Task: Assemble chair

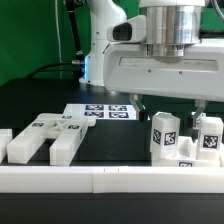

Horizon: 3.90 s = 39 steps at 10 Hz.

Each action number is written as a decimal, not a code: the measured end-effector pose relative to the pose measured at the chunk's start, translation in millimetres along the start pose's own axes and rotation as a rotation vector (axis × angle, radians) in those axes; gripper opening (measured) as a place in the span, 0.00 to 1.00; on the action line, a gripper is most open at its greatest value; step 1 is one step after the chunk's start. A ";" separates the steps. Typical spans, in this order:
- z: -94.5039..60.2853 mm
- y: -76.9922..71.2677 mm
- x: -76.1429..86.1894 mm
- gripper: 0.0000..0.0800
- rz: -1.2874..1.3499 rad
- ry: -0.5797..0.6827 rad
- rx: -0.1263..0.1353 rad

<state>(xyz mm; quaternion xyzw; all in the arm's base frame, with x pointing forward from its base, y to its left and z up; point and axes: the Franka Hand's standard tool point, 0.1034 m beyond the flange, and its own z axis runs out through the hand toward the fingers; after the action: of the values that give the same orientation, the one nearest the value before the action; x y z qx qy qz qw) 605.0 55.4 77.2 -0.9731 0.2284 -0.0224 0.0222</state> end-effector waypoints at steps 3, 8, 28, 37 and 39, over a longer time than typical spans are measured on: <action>0.0 2.1 1.2 0.81 -0.231 0.001 -0.004; 1.0 6.6 3.2 0.81 -0.550 0.000 -0.008; 1.4 -1.6 -1.6 0.36 0.606 -0.009 0.014; 1.3 -4.3 -3.2 0.80 0.630 -0.011 0.011; 1.3 -4.1 -3.0 0.81 0.430 -0.009 0.012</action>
Offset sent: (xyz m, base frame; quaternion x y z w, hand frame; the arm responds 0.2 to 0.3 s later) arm 0.0006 -0.0002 -0.0027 0.0122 0.0047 -0.1990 0.9799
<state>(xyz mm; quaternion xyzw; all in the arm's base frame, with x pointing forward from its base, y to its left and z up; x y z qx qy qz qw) 604.2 60.5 76.0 -0.9019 0.4304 -0.0140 0.0334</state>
